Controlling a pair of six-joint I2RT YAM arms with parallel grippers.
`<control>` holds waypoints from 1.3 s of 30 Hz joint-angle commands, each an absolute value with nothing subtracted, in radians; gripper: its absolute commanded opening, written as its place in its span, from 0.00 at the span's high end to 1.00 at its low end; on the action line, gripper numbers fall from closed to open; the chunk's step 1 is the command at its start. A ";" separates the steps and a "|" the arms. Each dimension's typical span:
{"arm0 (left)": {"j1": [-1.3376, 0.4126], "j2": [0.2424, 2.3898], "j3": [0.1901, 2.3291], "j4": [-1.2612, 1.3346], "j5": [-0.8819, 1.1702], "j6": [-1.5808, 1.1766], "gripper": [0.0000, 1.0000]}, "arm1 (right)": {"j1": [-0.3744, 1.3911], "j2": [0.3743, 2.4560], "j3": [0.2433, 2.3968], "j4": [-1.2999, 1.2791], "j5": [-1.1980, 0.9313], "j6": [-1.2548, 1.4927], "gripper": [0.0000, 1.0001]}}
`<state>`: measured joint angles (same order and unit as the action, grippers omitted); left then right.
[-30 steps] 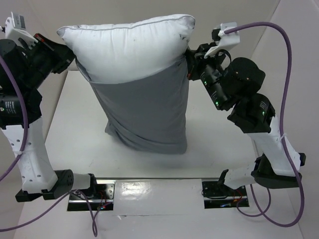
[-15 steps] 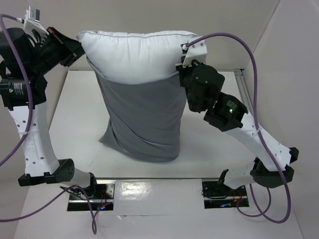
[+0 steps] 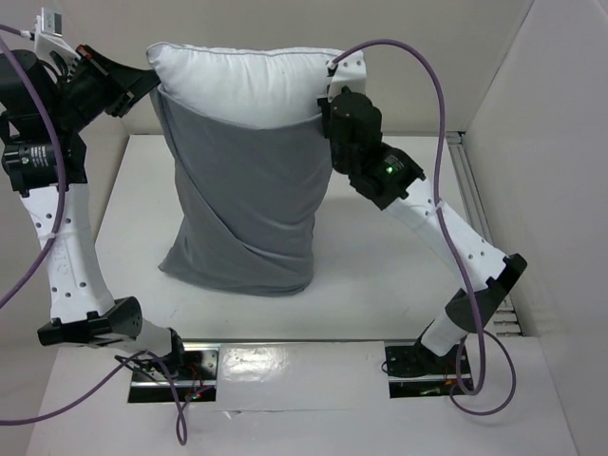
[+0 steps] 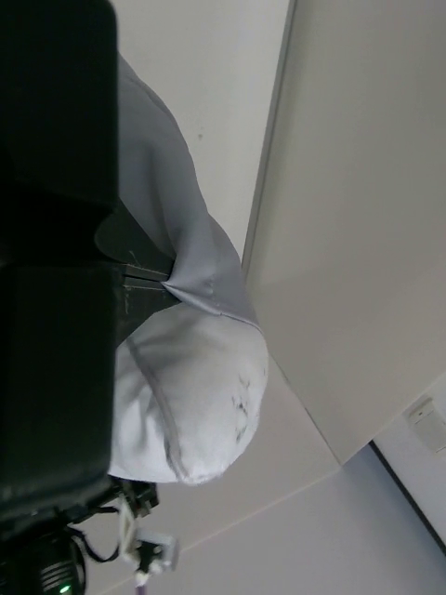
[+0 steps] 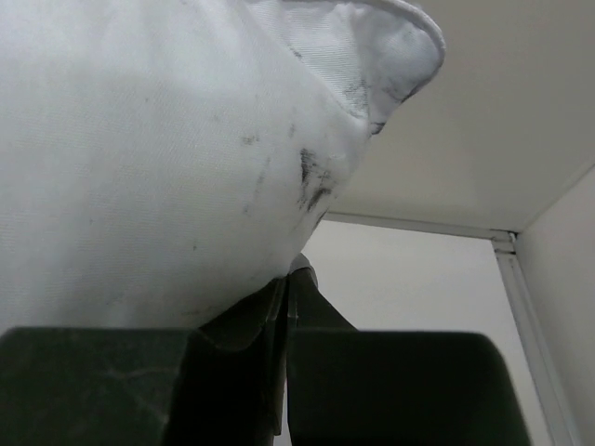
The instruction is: Put the pillow into the pillowcase
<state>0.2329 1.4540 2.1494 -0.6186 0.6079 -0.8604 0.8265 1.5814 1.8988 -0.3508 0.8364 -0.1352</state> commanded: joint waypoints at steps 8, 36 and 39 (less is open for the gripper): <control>0.253 1.545 2.269 -0.514 0.718 -0.758 1.00 | 0.359 1.640 2.012 -0.423 0.278 0.188 1.00; 0.301 1.787 2.532 -0.146 0.936 -1.207 1.00 | -0.229 1.703 2.410 0.114 -0.758 0.813 1.00; 0.360 1.729 2.470 0.014 0.954 -1.317 1.00 | -0.259 1.591 2.323 0.218 -0.709 0.813 1.00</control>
<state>0.2417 1.8072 2.4454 -0.2214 1.0489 -1.2118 -0.1402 1.7214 2.3047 -0.1036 -0.8616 0.7456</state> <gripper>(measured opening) 0.027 0.008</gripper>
